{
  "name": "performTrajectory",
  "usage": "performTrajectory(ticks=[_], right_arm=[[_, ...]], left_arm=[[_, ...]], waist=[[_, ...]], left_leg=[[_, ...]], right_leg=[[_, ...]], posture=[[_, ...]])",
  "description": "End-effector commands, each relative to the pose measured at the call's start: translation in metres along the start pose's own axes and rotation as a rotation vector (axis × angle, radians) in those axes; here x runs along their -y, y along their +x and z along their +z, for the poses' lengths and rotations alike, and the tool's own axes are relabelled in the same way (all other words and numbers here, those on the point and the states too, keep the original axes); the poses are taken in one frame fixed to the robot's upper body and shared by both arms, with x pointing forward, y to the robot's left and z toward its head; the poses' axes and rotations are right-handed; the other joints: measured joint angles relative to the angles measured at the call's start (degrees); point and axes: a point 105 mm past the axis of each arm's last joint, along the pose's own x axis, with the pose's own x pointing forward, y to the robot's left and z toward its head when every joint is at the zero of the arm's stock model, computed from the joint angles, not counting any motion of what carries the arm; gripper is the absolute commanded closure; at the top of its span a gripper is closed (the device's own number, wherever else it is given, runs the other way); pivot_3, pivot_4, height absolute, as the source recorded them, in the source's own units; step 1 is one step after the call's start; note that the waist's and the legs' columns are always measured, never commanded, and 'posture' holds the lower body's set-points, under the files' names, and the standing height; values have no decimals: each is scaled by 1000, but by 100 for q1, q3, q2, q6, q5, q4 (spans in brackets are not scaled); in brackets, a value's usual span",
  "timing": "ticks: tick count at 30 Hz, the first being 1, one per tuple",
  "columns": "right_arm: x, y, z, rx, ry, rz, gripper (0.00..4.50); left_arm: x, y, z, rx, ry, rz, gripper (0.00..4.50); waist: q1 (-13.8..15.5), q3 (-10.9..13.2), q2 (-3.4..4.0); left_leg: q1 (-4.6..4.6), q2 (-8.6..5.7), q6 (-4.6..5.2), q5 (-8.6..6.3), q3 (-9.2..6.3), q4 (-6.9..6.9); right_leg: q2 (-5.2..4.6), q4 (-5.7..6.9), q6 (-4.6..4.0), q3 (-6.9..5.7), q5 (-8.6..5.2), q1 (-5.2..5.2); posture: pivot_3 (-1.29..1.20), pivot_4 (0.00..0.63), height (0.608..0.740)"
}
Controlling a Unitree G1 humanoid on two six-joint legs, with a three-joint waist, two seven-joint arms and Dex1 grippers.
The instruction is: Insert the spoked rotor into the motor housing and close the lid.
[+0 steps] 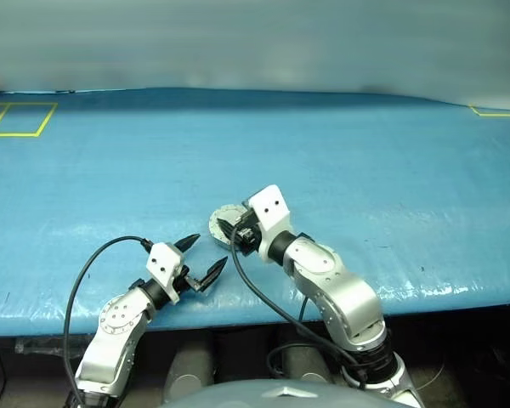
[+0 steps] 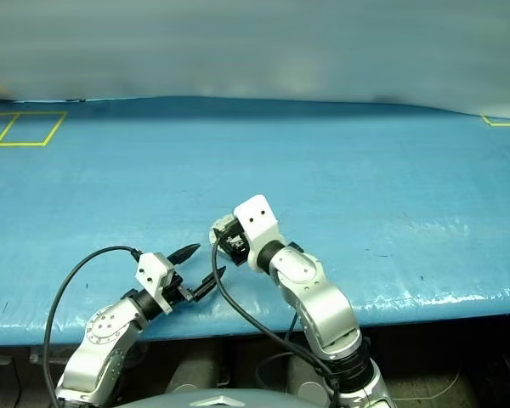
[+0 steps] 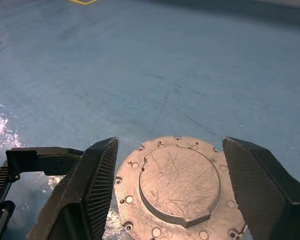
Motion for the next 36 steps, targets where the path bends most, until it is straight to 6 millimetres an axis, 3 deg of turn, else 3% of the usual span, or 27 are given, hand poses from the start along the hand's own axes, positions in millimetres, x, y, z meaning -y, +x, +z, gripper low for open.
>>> performTrajectory(ticks=[1,15,25,33,36], right_arm=[[1,4,6,7,-66,-40,35],[6,11,-19,-103,-117,-24,12],[0,13,-25,-105,-81,31,12],[9,16,-31,-109,-39,14,12],[9,16,-29,-103,-30,14,594]], left_arm=[[-2,1,9,37,22,2,0],[-5,2,5,25,21,3,0],[-4,3,5,21,25,-4,0],[-2,4,5,18,23,-15,0],[-1,4,5,18,21,-15,0]], waist=[[0,0,0],[-15,0,-1],[-17,0,-1],[-17,0,-1],[-15,0,-1]], left_leg=[[0,-2,0,0,1,0],[-2,-4,3,1,2,0],[-1,-4,3,1,1,0],[0,-4,3,1,1,0],[0,-4,3,1,1,0]], right_leg=[[3,0,0,0,0,0],[10,-1,4,-1,-2,10],[9,-2,5,-2,-2,8],[9,-2,5,-2,-2,8],[9,-2,5,-2,-2,7]], posture=[[0,150,740],[0,150,740],[0,150,740],[0,150,740],[0,150,740]])
